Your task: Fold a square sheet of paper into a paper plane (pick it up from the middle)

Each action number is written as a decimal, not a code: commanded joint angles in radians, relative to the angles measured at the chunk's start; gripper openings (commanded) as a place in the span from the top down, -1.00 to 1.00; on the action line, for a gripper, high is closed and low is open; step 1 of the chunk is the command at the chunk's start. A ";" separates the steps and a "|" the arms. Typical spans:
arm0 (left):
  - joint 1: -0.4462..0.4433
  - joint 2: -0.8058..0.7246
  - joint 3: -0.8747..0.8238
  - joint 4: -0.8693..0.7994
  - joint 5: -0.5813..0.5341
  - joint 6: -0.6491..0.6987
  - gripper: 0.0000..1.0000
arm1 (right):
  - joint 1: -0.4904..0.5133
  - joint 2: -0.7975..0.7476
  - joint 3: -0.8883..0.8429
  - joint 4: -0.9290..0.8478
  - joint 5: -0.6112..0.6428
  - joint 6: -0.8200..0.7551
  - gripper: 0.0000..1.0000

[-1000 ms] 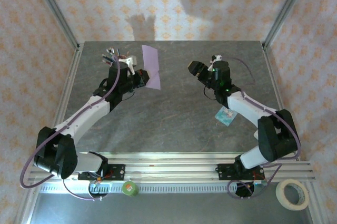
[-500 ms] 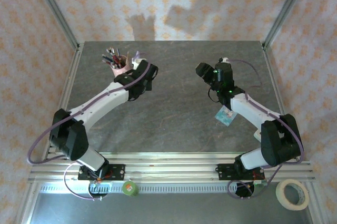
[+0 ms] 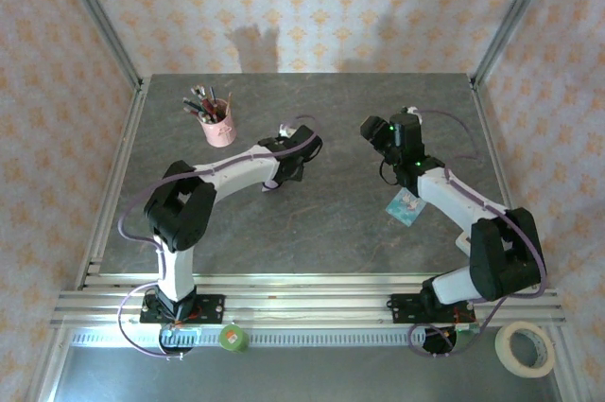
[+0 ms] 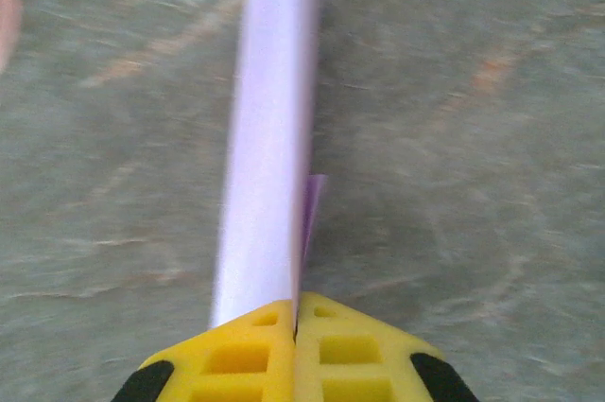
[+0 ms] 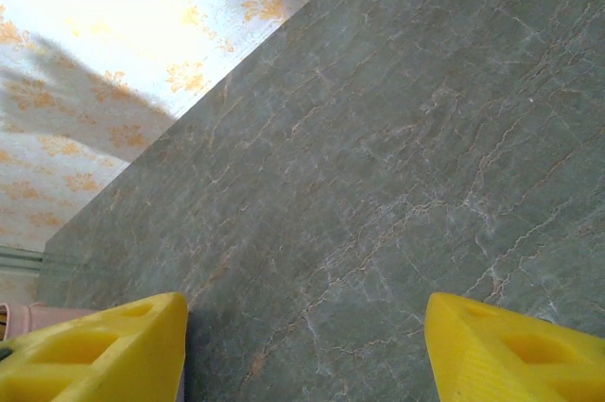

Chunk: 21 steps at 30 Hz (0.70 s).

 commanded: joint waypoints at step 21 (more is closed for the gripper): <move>0.286 -0.404 -0.520 0.637 0.613 -0.317 -0.52 | 0.138 0.228 0.157 -0.104 -0.258 -0.043 0.14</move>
